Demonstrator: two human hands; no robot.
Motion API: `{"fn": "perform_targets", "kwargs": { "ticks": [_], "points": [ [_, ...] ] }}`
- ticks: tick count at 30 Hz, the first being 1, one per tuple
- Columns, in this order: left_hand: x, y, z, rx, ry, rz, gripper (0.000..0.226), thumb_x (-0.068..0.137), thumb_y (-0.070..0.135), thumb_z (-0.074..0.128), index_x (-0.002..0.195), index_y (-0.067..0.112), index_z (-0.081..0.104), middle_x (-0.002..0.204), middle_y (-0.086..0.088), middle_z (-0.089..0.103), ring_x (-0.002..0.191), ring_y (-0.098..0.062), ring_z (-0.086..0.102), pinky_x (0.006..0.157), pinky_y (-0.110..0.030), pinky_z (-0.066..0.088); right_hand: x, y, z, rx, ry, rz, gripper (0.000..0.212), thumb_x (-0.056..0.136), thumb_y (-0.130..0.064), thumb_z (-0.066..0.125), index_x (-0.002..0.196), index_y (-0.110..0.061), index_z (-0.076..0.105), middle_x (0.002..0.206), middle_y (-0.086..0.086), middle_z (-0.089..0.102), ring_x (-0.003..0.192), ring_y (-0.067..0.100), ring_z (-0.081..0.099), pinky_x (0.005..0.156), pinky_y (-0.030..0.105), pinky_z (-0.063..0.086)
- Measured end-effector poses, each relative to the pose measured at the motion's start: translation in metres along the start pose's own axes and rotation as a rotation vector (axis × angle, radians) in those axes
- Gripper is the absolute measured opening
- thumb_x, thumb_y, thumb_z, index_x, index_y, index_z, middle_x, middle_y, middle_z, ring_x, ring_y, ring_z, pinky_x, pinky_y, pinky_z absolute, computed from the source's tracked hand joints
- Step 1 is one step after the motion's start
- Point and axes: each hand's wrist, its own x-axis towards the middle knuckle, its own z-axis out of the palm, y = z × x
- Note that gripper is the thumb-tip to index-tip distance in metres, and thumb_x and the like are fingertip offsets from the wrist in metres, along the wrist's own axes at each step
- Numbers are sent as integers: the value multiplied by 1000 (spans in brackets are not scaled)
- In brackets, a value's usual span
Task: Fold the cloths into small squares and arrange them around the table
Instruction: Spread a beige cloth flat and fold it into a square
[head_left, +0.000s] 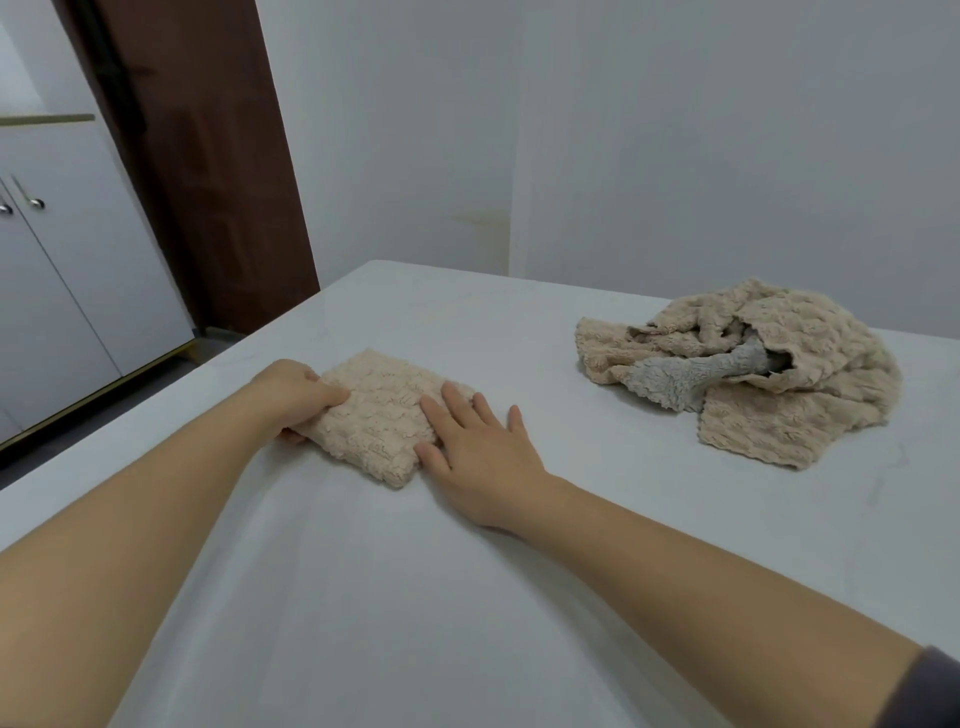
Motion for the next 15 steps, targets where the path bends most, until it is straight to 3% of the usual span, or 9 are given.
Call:
{"fn": "perform_targets", "kwargs": {
  "ticks": [3,6,10,15],
  "points": [
    [21,-8,-4,75,180,60,25,90,32,66,83,9,58,81,-8,56,75,-25,52,64,-32,42,38,-13,6,15,20,-4,58,103,-45,16,157,-27,3,164,-1,-7,151,27,-5,118,56,-4],
    [50,-16,-12,156,319,73,24,90,33,63,90,9,61,92,-9,59,86,-26,51,69,-34,37,79,-23,9,9,23,-26,58,103,-44,17,157,-26,4,164,0,-6,151,27,-4,117,58,-5],
    [84,-28,-25,191,431,29,25,89,35,62,103,15,65,106,-11,63,100,-33,55,85,-42,47,127,-34,13,6,19,-73,57,103,-45,18,156,-28,6,165,-2,-5,151,26,-3,116,60,-7],
    [111,-35,-31,234,540,-28,22,91,33,60,106,18,65,98,-8,58,103,-35,54,96,-48,42,159,-42,15,4,14,-105,58,103,-46,18,156,-28,6,165,-2,-3,151,27,-2,116,61,-7]
  ]
}}
